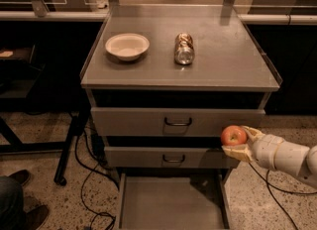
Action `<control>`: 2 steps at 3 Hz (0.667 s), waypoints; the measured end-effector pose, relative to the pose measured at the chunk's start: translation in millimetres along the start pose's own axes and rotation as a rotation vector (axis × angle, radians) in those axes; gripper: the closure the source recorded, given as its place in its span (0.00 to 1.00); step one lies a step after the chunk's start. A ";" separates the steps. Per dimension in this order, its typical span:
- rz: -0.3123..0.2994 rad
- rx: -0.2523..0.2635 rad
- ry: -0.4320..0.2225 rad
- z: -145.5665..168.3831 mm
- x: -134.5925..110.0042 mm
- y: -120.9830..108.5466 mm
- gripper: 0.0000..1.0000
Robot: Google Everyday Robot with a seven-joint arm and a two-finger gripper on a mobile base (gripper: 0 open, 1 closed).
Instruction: Pick apple from bottom drawer and place on counter
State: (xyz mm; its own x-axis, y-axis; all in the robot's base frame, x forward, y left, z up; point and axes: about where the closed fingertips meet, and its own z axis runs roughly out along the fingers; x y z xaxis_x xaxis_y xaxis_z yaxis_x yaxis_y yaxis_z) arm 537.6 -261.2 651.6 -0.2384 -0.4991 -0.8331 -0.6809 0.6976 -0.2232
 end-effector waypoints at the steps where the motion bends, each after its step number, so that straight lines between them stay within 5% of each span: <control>1: -0.005 0.046 -0.016 -30.7 -16.0 -23.7 1.00; 2: -0.036 0.122 -0.046 -74.4 -40.7 -51.9 1.00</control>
Offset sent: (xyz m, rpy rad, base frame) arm -0.0144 -0.0868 0.1333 -0.0452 -0.1869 -0.1189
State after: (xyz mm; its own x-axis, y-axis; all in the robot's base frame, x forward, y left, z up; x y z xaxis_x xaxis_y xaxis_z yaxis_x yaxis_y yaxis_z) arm 531.2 -315.4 734.7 -0.1820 -0.5028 -0.8450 -0.5982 0.7387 -0.3106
